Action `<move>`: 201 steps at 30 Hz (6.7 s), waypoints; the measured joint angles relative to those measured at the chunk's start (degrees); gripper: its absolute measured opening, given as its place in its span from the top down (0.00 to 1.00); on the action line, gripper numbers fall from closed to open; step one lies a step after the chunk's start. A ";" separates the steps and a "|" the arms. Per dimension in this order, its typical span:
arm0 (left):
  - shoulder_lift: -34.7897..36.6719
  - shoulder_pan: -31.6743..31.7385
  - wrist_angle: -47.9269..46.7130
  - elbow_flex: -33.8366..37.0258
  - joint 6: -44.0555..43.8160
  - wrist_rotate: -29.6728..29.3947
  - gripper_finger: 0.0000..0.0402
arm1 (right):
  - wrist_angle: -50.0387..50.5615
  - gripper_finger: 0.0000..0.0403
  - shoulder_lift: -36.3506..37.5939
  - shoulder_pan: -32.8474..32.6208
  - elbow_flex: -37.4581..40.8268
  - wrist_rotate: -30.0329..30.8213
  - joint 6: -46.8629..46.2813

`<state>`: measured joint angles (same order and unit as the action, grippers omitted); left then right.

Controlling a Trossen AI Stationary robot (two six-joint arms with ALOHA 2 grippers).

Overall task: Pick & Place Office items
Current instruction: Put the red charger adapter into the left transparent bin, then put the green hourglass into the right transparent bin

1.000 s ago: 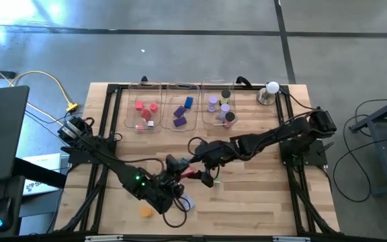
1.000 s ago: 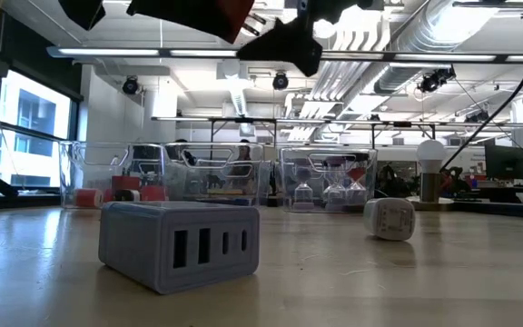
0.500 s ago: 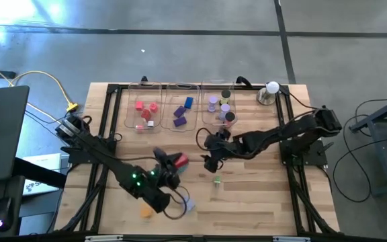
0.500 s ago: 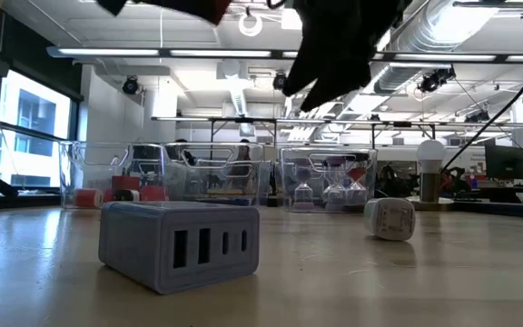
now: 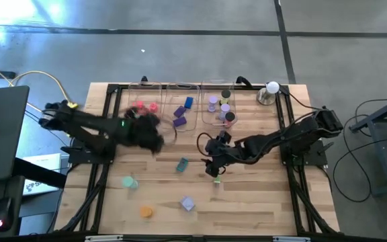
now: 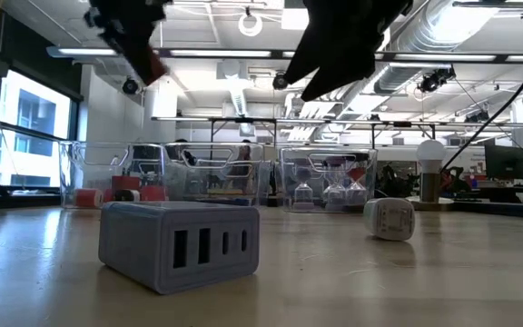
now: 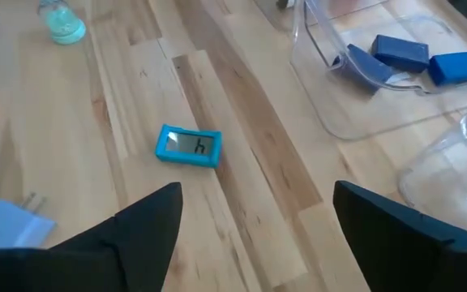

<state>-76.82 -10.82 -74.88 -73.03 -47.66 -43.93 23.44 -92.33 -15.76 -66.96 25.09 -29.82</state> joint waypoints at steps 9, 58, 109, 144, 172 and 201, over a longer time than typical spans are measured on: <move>-0.28 19.62 -7.17 0.75 3.41 13.92 0.72 | -0.06 0.24 0.00 -0.32 0.00 0.42 0.04; -11.24 47.37 10.94 17.08 13.06 33.12 0.70 | -0.08 0.24 0.00 -3.74 -0.07 1.83 1.57; 13.00 40.67 3.76 11.93 12.07 44.50 0.51 | -0.08 0.24 0.00 -3.74 -0.07 1.83 3.07; 11.88 -18.94 -1.15 12.02 -39.83 44.21 0.51 | -1.40 0.24 0.00 -3.74 -0.07 1.80 3.12; 7.78 -26.98 -0.47 12.02 -46.55 43.09 0.51 | -2.45 0.24 0.00 -3.62 -0.07 1.80 4.60; 4.49 -28.43 10.87 12.37 -41.42 43.61 0.12 | -2.23 0.24 0.00 -3.63 -0.07 1.79 5.72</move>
<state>-72.33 -39.25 -64.01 -60.66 -89.07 -0.32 21.21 -92.33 -19.39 -67.02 26.88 -24.10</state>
